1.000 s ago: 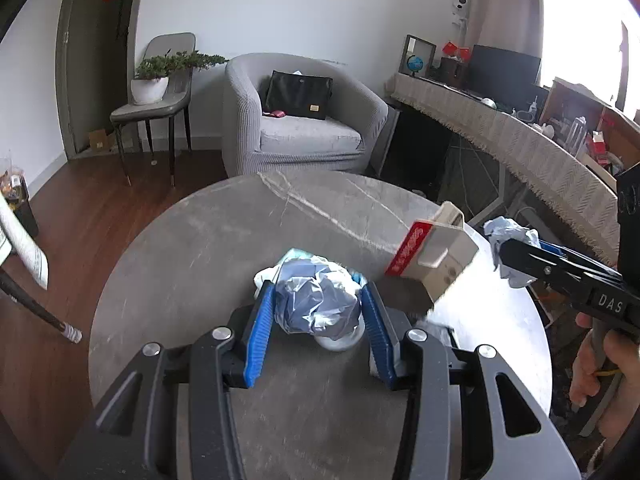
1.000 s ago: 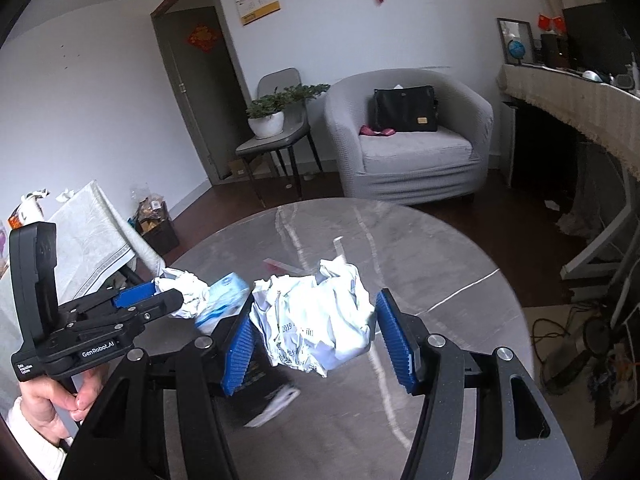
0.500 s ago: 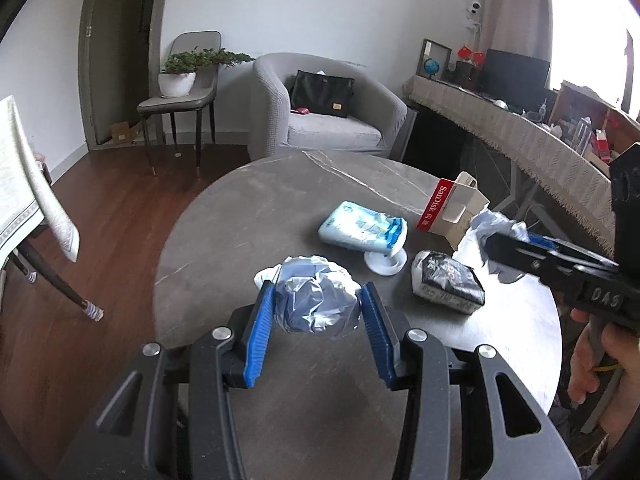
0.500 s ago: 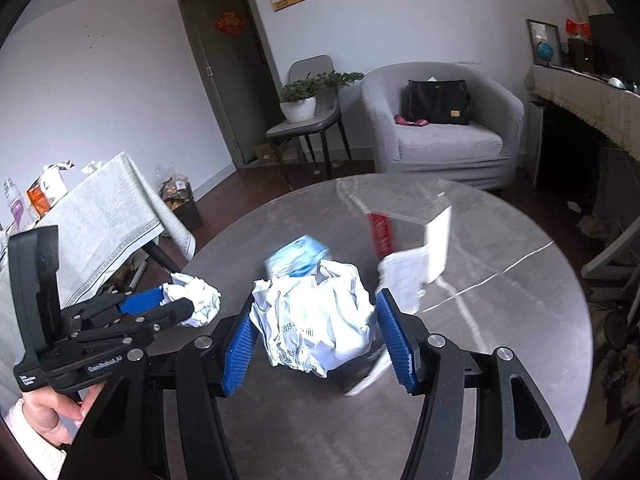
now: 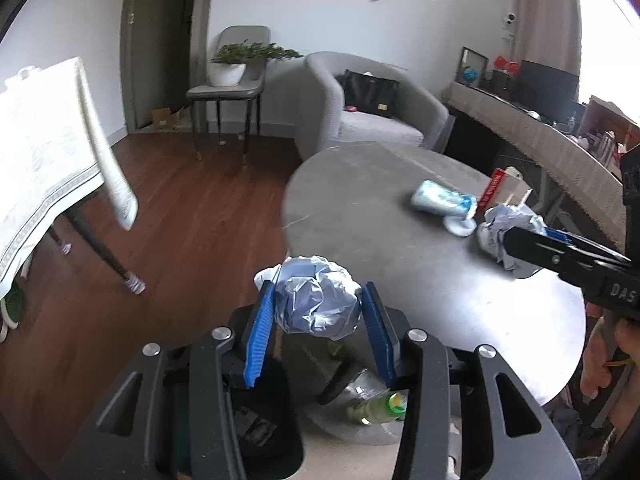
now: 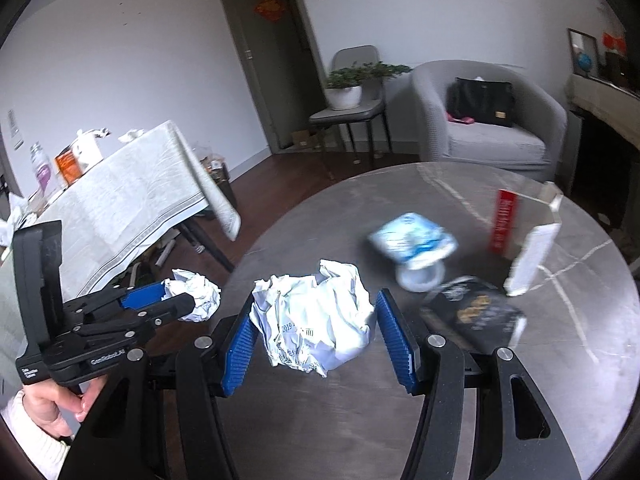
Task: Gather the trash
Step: 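Carry the crumpled paper and blue plastic over the green bin with both tools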
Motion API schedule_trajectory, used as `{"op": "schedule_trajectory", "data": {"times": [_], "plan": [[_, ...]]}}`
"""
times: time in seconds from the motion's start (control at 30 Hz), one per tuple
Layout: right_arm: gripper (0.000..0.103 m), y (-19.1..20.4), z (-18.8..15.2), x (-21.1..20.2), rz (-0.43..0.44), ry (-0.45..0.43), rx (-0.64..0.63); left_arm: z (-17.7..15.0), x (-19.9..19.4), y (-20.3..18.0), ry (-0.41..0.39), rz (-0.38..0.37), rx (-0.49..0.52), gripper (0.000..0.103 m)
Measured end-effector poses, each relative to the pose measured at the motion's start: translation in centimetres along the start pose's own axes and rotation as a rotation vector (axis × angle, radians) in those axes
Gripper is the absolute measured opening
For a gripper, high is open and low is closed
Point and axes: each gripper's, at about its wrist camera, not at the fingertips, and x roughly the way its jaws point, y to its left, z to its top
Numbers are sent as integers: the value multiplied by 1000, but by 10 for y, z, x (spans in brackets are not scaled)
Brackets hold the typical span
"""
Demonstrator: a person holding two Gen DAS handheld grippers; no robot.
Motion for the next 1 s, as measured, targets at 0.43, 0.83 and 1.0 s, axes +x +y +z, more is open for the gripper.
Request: {"op": "schedule_trajectory", "data": {"times": [0.43, 0.83, 1.0], "plan": [[59, 70, 5, 36, 78, 19, -86, -29, 1, 79, 84, 78, -100, 47], [59, 124, 4, 81, 128, 72, -146, -56, 11, 125, 209, 114, -131, 51], [59, 139, 0, 97, 137, 97, -167, -62, 9, 141, 229, 113, -139, 55]]}}
